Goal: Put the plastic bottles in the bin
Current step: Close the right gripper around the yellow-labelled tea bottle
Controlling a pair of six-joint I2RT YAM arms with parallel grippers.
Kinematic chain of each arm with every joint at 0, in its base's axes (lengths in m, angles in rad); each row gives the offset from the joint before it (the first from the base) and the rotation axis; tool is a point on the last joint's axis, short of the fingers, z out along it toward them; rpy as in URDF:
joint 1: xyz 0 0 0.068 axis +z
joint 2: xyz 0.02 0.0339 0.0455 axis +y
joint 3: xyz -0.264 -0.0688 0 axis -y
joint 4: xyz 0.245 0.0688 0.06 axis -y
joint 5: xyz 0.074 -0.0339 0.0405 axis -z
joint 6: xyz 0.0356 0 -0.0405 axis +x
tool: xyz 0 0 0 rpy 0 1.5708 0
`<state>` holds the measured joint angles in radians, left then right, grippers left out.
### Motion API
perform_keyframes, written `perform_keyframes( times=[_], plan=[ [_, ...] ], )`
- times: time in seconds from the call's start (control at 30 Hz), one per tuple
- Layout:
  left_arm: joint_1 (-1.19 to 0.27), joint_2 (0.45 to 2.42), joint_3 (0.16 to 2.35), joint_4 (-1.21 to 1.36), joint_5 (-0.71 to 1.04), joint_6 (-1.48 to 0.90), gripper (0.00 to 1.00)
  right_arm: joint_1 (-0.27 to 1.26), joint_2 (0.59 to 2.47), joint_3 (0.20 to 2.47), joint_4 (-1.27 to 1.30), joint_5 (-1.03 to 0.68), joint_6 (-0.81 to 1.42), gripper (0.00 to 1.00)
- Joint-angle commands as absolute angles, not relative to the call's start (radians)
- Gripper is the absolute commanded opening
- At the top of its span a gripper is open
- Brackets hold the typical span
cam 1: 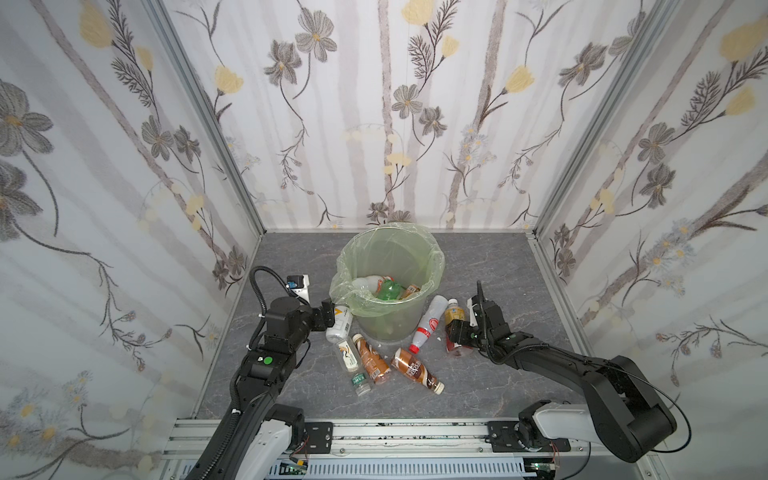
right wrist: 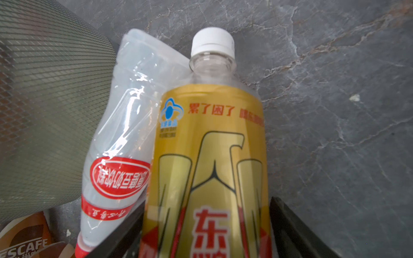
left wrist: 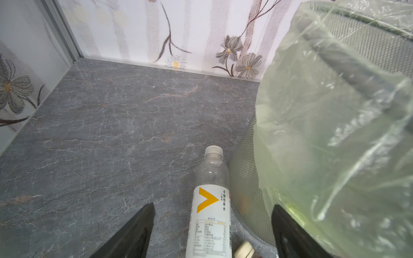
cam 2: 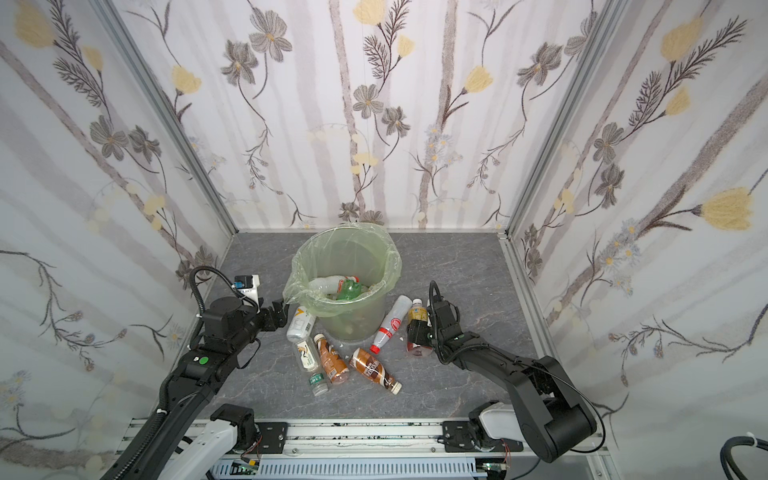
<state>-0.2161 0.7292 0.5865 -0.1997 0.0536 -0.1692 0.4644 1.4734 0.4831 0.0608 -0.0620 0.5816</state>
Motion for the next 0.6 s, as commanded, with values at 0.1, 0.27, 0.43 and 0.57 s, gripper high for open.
perform_keyframes(
  times=[0.1,0.27,0.43,0.57],
  plan=[
    [-0.215,0.731,0.581,-0.196,0.044,-0.189,0.84,0.465,1.48,0.497,0.029,0.005,0.545,0.72],
    [-0.215,0.73,0.581,-0.196,0.042,-0.191,0.84,0.465,1.475,0.501,0.018,0.004,0.536,0.64],
    [-0.216,0.727,0.579,-0.198,0.041,-0.19,0.84,0.463,1.398,0.52,-0.018,0.056,0.52,0.6],
    [-0.214,0.73,0.581,-0.197,0.039,-0.186,0.84,0.458,1.315,0.588,-0.095,0.13,0.485,0.59]
  ],
)
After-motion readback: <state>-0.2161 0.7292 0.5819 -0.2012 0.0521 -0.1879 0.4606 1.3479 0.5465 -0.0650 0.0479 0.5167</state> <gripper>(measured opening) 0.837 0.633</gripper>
